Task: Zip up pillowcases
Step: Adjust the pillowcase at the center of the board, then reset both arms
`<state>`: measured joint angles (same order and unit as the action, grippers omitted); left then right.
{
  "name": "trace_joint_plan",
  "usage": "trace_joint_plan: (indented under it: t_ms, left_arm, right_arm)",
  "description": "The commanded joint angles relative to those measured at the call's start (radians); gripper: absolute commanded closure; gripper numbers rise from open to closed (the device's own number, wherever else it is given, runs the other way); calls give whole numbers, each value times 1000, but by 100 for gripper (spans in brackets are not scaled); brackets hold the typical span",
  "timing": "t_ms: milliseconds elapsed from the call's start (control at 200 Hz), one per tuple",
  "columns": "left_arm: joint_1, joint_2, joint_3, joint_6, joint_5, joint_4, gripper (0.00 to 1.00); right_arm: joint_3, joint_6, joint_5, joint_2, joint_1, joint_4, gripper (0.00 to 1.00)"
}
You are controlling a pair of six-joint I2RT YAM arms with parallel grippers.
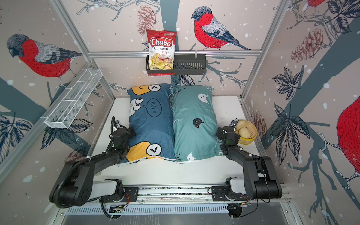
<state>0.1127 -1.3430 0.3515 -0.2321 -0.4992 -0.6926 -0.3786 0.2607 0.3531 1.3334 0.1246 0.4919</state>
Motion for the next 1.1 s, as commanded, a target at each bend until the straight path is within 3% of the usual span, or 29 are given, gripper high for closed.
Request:
trace_joint_plan:
  t_ms: [0,95,245,330,410,515,610,700,776,1096]
  left_arm:
    - [-4,-80,0,79,-23,-214,3]
    - [-8,-119,59,106,-17,-152,3]
    - [-18,-118,-17,184,73,-334,3]
    - [-53,-191,-92,198,156,-572,2]
    - [-62,-171,-81,172,188,-488,2]
    - [-55,-227,-134,222,221,-666,2]
    - [-53,-203,-114,212,205,-589,2]
    - [-52,-227,-132,222,207,-669,2]
    - [-51,-215,-126,214,204,-633,2]
    - [-51,-219,-134,220,205,-657,2]
  right_arm:
    - [51,-79,80,-14,38,232,1]
    - [78,-108,92,-5,46,349,0]
    - [100,-159,102,19,46,464,1]
    - [137,-196,138,20,48,559,1]
    - [191,-204,129,19,27,669,1]
    - [248,-197,58,137,-18,897,0]
    - [207,-213,32,180,-14,857,0]
    - [193,-140,-37,159,-91,790,0]
    - [196,-122,-78,152,-111,780,1]
    - [157,-154,-24,170,-72,738,0]
